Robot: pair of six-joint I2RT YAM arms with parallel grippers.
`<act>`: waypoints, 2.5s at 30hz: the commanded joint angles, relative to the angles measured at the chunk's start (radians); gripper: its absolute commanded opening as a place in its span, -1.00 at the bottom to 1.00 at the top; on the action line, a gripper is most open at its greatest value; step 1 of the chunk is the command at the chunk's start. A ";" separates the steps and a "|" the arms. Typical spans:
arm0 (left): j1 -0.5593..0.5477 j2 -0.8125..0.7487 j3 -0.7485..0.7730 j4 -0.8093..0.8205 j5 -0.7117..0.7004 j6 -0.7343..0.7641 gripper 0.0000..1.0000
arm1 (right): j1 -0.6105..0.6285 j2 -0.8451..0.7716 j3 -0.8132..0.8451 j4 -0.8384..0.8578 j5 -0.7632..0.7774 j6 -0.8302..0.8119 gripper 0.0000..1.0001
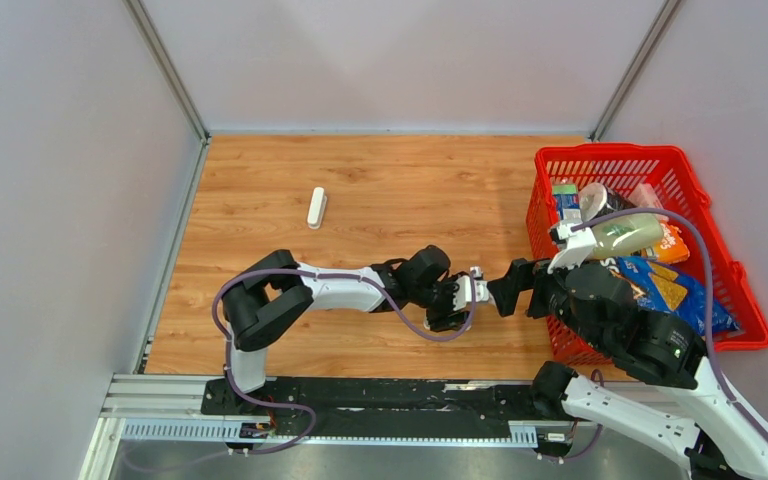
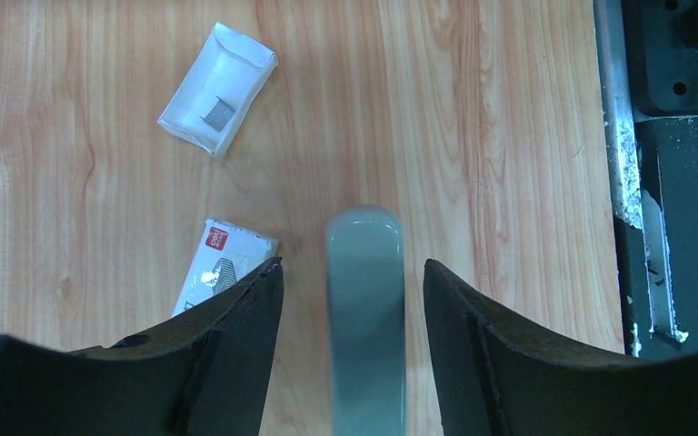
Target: Unload the staples from the stapler
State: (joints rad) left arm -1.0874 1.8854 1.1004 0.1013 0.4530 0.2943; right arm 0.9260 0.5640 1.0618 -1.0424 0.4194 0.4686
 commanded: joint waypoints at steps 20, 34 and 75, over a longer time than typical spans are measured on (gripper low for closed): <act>-0.014 0.003 0.036 0.009 -0.016 0.011 -0.49 | -0.003 0.013 0.006 0.035 -0.022 -0.018 0.87; -0.019 -0.215 -0.004 -0.077 -0.096 -0.018 -1.00 | -0.004 0.025 0.052 0.068 -0.039 -0.039 0.86; 0.282 -0.924 -0.263 -0.285 0.038 -0.583 -1.00 | -0.094 0.425 0.116 0.482 -0.694 -0.294 0.14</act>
State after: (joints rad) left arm -0.8375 1.0012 0.8383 -0.1612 0.4240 -0.2131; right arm 0.8864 0.9897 1.1770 -0.6823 -0.1894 0.1993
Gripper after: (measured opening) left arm 0.413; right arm 0.582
